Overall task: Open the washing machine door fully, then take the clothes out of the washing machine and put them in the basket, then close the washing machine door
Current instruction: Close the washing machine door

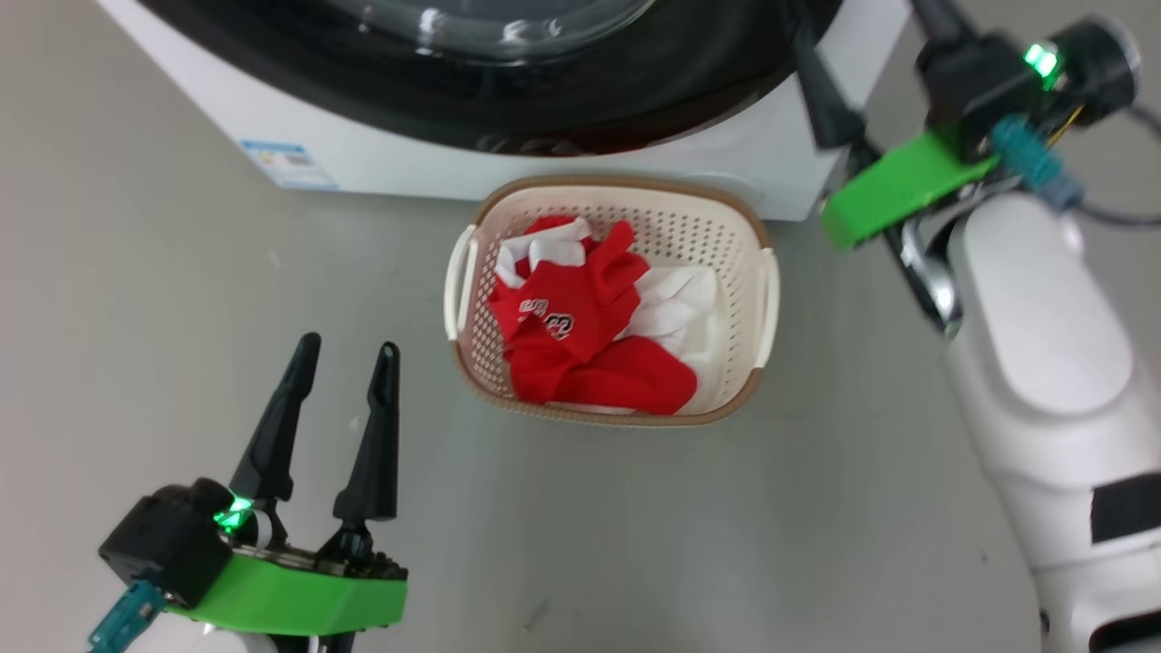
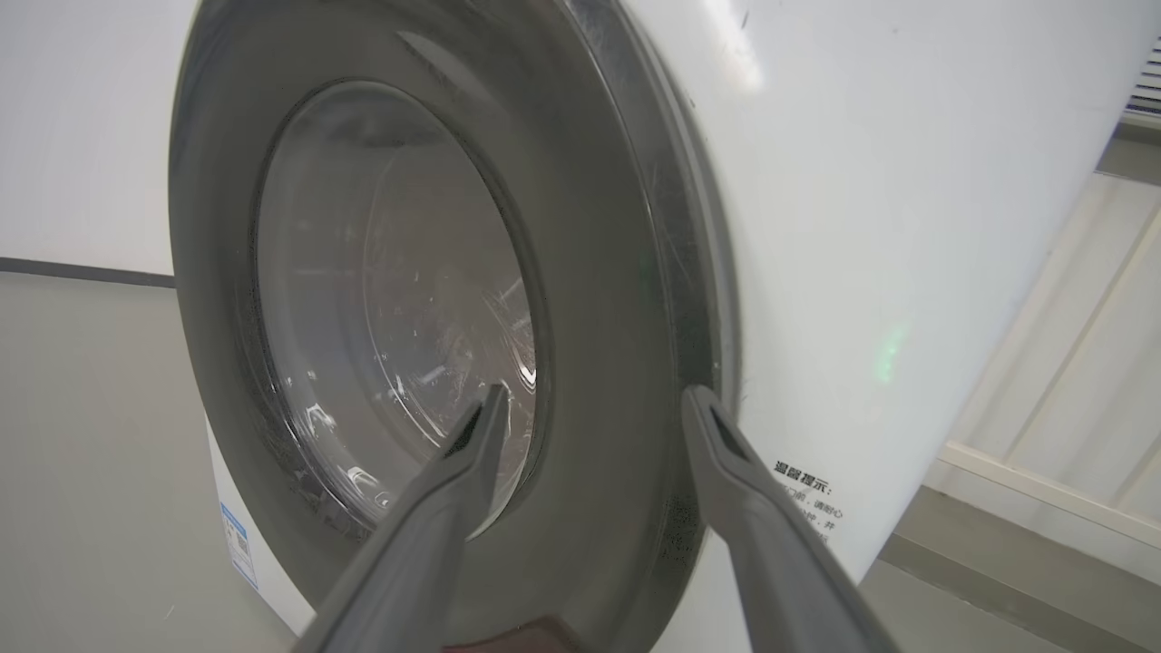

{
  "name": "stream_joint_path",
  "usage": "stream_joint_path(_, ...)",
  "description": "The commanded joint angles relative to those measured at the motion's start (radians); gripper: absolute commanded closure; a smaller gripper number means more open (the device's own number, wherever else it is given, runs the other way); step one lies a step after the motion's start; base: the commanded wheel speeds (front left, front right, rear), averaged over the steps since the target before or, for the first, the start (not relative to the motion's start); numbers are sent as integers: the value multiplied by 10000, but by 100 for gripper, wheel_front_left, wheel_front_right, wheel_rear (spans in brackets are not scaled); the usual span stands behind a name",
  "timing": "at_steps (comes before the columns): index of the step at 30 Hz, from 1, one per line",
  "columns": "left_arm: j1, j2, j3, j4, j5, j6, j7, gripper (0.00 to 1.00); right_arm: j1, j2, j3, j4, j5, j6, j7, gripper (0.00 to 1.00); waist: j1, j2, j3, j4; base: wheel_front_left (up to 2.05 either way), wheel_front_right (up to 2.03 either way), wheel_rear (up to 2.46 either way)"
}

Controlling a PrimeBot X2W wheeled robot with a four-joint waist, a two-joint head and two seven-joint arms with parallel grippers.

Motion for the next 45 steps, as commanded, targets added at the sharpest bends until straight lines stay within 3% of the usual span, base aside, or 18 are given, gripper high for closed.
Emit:
stream_joint_path(1, -59, 204, 368, -175, -33, -59, -90, 0, 351, 264, 221, -322, 132, -36, 20, 0, 0, -1, -402, -418, 0, 0, 0)
stream_joint_path(7, 36, 151, 634, -84, 71, -59, -90, 0, 1512, 270, 443, -700, 438, -36, 20, 0, 0, -1, -927, -1023, 0, 0, 0)
stream_joint_path(22, 615, -3, 1252, 431, 604, 17, -90, 0, 4424, 272, -1029, -2039, 273, -36, 20, 0, 0, -1, -2362, -1947, 0, 0, 0)
stream_joint_path(30, 1051, 25, 1498, 774, 875, 52, -90, 0, 5817, 273, -1763, -2774, 302, -36, 20, 0, 0, -1, -3278, -2106, 0, 0, 0)
stream_joint_path(45, 2372, 293, 1985, 780, 1126, 126, -90, 0, 7741, 273, -1942, -3983, 210, -36, 20, 0, 0, -1, -4381, -2270, 0, 0, 0)
